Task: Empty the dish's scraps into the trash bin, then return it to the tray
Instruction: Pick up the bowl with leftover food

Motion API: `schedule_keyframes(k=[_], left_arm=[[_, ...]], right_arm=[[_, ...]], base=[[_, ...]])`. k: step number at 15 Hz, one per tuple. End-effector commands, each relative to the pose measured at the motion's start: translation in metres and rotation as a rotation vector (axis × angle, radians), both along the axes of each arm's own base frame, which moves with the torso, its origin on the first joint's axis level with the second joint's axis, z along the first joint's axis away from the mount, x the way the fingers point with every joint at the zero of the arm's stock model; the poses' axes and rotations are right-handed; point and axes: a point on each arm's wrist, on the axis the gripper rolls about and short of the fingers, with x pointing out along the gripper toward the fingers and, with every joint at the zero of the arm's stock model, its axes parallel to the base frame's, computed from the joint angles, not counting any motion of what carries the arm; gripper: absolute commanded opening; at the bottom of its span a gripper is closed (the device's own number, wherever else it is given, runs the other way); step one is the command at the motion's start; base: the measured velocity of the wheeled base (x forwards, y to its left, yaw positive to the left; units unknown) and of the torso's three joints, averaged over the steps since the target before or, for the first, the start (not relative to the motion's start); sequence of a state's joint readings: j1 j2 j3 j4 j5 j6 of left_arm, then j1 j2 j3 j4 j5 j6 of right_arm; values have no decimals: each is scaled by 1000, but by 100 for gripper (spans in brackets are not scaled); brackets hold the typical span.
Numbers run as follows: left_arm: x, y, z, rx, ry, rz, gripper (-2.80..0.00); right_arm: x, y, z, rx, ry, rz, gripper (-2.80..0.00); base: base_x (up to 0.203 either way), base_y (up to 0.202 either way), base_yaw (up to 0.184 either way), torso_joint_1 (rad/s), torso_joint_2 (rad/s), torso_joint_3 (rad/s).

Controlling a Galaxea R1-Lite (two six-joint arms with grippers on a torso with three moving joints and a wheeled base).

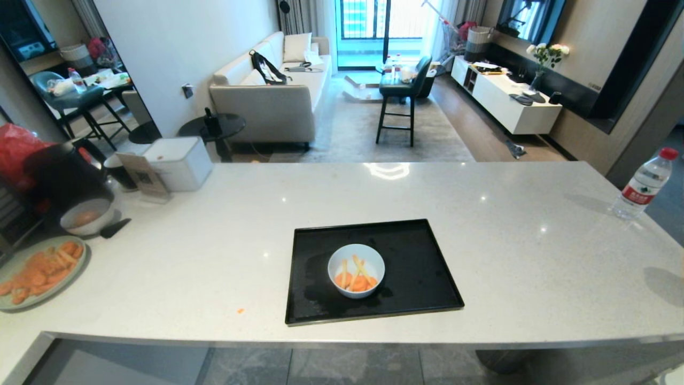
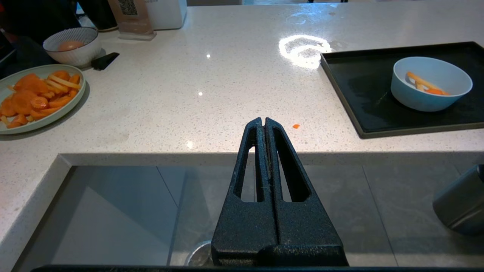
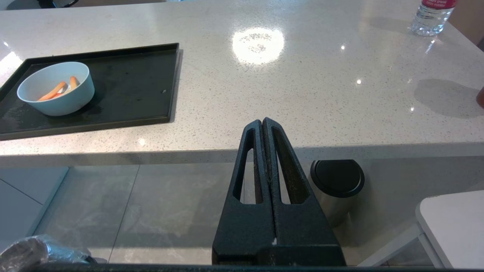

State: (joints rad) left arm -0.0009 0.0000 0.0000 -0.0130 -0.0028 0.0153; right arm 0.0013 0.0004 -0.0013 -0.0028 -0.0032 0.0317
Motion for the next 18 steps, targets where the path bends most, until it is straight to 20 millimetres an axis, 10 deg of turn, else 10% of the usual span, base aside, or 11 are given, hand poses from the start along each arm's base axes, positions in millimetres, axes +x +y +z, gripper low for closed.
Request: schedule_keyframes(k=[1,18], left_arm=[[0,0,0,0,-1,-1,-280],[0,0,0,6,1,-1,-280]], right_arm=[[0,0,0,1,-1,0,-280],[0,0,0,1,-1,0,-280]], base=[[0,0,0,0,0,0],[0,0,0,0,0,0]])
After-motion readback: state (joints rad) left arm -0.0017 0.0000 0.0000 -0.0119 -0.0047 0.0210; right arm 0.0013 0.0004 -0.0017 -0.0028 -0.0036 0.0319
